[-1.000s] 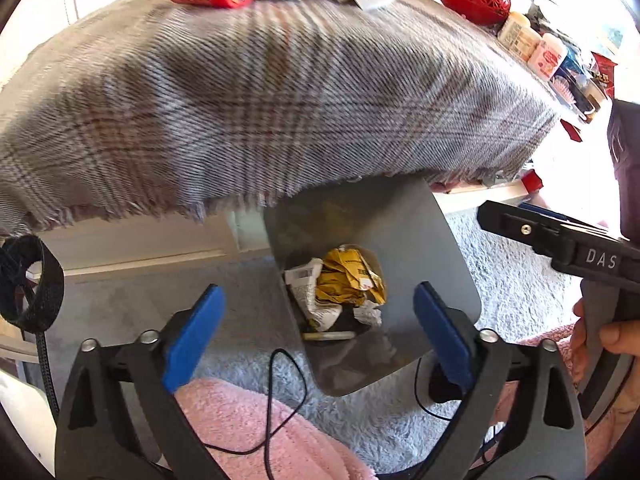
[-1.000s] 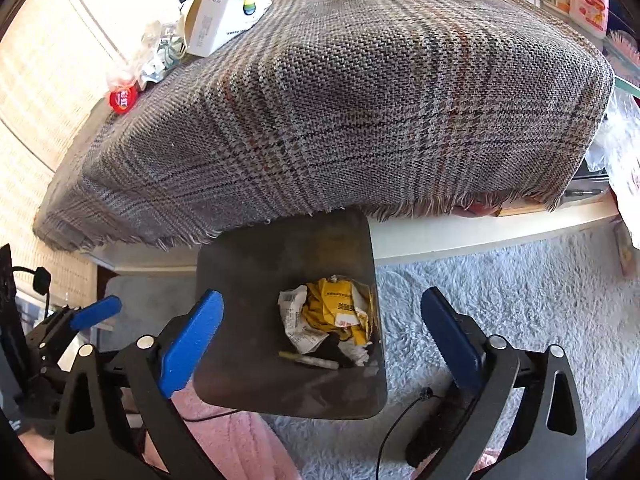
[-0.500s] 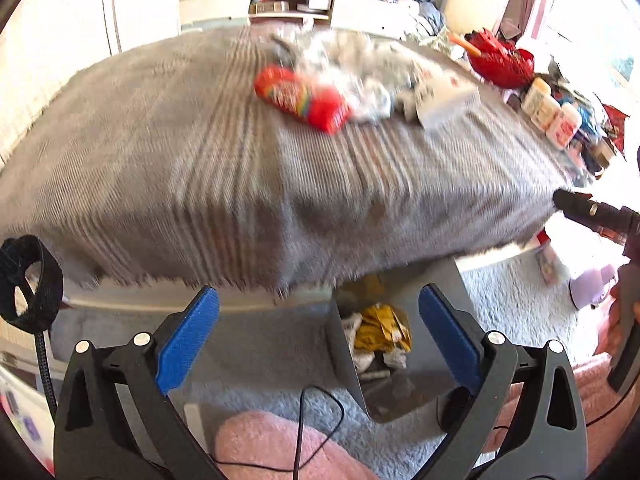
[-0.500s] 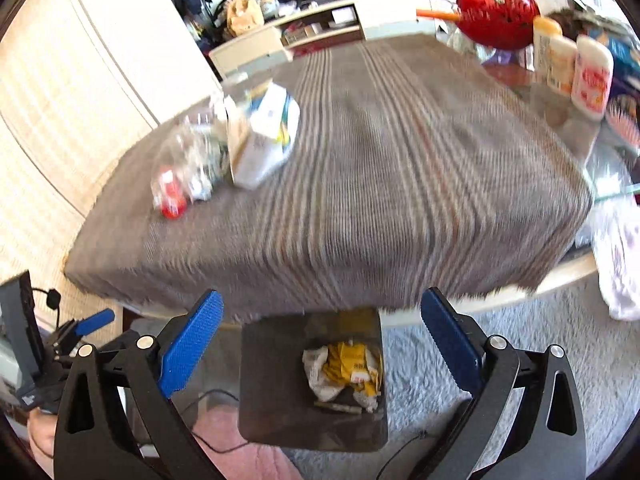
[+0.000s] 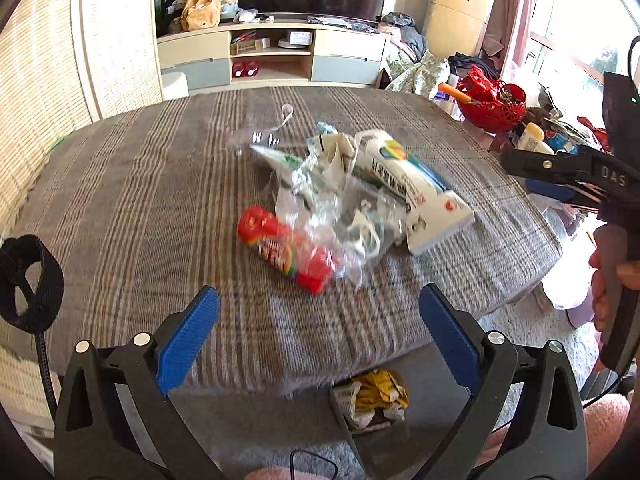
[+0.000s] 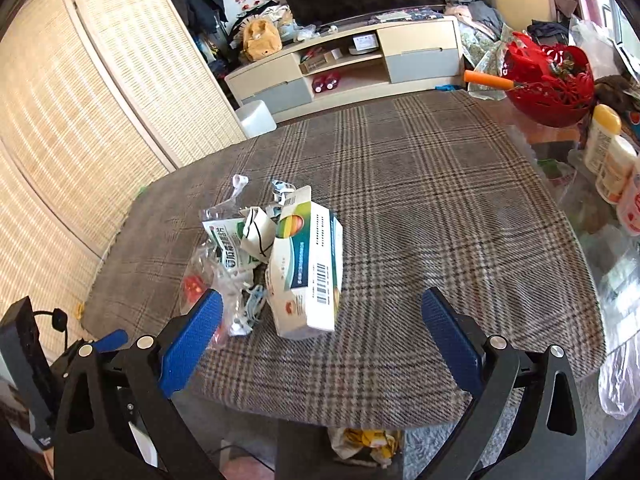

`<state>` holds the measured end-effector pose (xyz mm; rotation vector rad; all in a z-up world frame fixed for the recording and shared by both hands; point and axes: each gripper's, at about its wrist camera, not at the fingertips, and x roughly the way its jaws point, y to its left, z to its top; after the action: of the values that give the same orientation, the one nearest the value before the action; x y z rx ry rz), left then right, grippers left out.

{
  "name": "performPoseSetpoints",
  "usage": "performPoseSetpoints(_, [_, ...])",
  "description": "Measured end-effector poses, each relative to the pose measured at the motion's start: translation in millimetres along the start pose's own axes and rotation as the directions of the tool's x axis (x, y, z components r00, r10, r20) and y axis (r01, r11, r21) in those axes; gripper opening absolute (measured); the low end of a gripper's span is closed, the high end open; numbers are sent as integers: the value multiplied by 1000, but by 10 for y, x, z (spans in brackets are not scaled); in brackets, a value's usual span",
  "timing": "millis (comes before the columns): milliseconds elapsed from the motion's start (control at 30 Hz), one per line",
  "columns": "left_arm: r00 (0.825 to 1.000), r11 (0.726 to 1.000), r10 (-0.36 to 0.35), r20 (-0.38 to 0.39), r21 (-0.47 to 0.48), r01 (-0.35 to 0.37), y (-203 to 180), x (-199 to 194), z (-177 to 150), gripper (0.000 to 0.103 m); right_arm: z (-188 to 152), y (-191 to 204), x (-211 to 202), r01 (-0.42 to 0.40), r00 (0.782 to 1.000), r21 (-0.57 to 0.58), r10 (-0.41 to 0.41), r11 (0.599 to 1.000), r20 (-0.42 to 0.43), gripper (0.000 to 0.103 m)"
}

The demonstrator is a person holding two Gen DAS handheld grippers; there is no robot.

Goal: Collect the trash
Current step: 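Grasp the white medicine box with the right gripper while the left gripper grasps the plastic bag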

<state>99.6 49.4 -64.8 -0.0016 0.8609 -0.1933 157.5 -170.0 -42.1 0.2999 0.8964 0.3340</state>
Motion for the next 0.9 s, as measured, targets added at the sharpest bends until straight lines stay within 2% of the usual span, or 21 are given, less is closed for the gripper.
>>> performPoseSetpoints(267, [1000,1000,7,-23,22,-7,86,403,240,94,158,72,576,-28,996,23,30,999,-79,97])
performPoseSetpoints(500, [999,999,-30,-41,21,31,145,706,390,93,152,60,913,-28,991,16,29,999,-127,97])
performPoseSetpoints(567, [997,999,-44,-57,23,45,142,800,389,87,144,27,992,-27,990,21,30,999,-141,97])
performPoseSetpoints(600, [996,998,-53,-67,23,55,146,838,385,76,133,12,1026,-27,989,18,30,999,-147,97])
performPoseSetpoints(633, [996,998,-52,-66,28,53,141,859,381,65,117,-2,1051,-32,988,14,34,999,-151,89])
performPoseSetpoints(667, [998,998,-36,-50,44,38,129,847,371,59,106,-23,1067,-58,986,14,60,998,-153,84])
performPoseSetpoints(733, [998,998,-42,-37,53,44,125,823,367,38,92,-70,1037,-104,984,34,107,994,-143,71])
performPoseSetpoints(800, [998,997,-47,-34,53,49,126,802,379,35,98,-62,987,-65,989,4,65,998,-132,70])
performPoseSetpoints(900, [1000,996,-30,-9,80,31,96,753,411,34,118,-66,903,-68,991,2,68,998,-117,70])
